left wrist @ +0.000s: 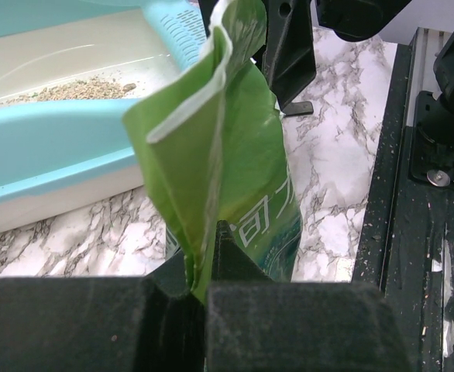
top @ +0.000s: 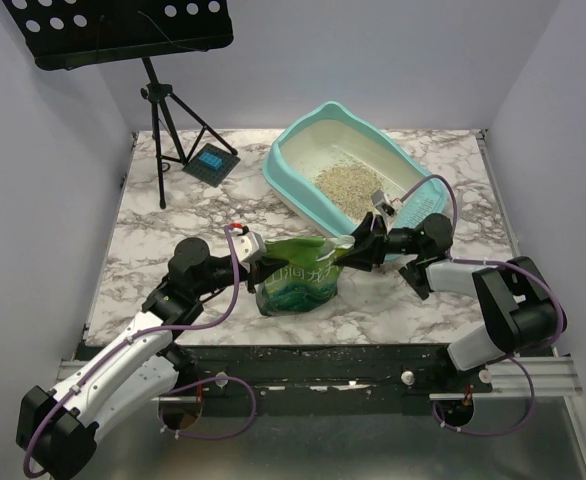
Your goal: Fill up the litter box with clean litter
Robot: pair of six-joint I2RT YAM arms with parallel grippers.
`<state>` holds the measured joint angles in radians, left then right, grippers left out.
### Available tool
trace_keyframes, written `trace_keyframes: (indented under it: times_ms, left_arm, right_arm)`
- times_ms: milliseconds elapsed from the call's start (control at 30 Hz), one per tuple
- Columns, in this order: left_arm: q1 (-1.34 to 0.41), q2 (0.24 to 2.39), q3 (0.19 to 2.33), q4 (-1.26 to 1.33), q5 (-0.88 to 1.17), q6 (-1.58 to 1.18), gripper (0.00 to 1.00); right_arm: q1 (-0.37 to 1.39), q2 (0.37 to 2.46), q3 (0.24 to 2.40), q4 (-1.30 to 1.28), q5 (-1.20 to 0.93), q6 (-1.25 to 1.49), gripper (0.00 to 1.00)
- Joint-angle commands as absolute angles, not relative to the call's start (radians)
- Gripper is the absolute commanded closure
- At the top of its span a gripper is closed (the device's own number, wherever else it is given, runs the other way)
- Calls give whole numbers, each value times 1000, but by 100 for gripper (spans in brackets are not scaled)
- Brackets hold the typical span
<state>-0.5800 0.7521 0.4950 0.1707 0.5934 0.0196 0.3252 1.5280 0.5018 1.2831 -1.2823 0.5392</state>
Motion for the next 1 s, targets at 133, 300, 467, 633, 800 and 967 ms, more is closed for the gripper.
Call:
trace_keyframes:
  times_ms: [133, 300, 467, 633, 800, 967]
  left_arm:
    - [-581, 755, 509, 233, 584, 40, 100]
    - [-581, 758, 509, 235, 587, 41, 100]
    - [-581, 765, 511, 235, 589, 41, 100]
    - [-581, 764, 509, 235, 589, 41, 100]
    - [-581, 761, 509, 248, 584, 8, 100]
    - [-584, 769, 557, 184, 581, -182, 100]
  right_arm:
    - [324, 1517, 540, 1678, -1324, 561, 53]
    - [324, 1528, 563, 1678, -1319, 564, 53]
    - [325, 1540, 578, 1678, -1321, 577, 59]
    - [325, 1549, 584, 1678, -1322, 586, 90]
    - [324, 1528, 581, 1678, -1292, 695, 100]
    - [321, 1412, 497, 1672, -1181, 905, 100]
